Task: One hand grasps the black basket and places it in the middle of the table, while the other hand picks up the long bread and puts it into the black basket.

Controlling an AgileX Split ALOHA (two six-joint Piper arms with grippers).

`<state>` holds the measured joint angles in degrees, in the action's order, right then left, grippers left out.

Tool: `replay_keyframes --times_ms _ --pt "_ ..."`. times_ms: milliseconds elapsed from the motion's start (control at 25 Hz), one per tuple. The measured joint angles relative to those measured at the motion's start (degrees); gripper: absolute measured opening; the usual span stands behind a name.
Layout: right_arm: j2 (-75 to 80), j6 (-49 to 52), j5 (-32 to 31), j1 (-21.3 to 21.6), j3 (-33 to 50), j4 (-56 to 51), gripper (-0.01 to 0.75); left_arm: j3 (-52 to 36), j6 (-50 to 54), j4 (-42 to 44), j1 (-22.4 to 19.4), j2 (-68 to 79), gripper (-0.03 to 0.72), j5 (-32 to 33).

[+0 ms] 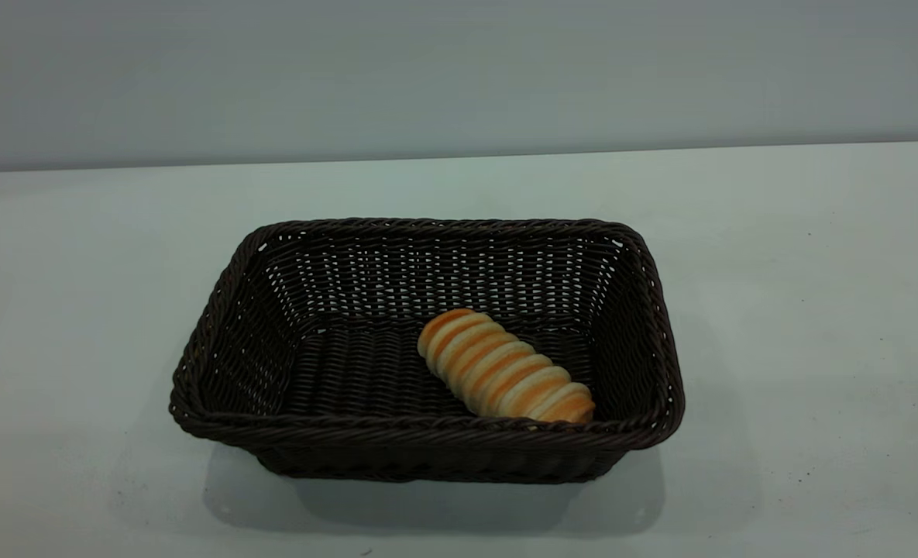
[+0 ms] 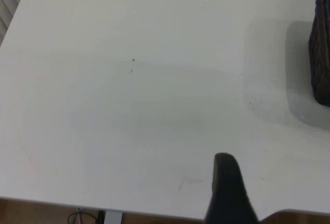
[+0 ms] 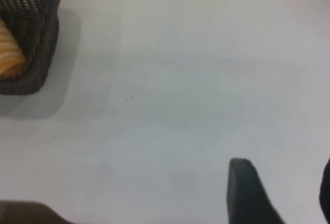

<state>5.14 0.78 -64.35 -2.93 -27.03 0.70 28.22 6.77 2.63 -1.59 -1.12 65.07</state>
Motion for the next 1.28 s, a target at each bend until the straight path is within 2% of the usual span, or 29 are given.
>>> replay_keyframes --times_ms 1280 --pt "0.00 -0.13 0.00 0.18 0.00 0.00 0.303 0.00 0.01 0.00 0.00 0.00 0.544 0.11"
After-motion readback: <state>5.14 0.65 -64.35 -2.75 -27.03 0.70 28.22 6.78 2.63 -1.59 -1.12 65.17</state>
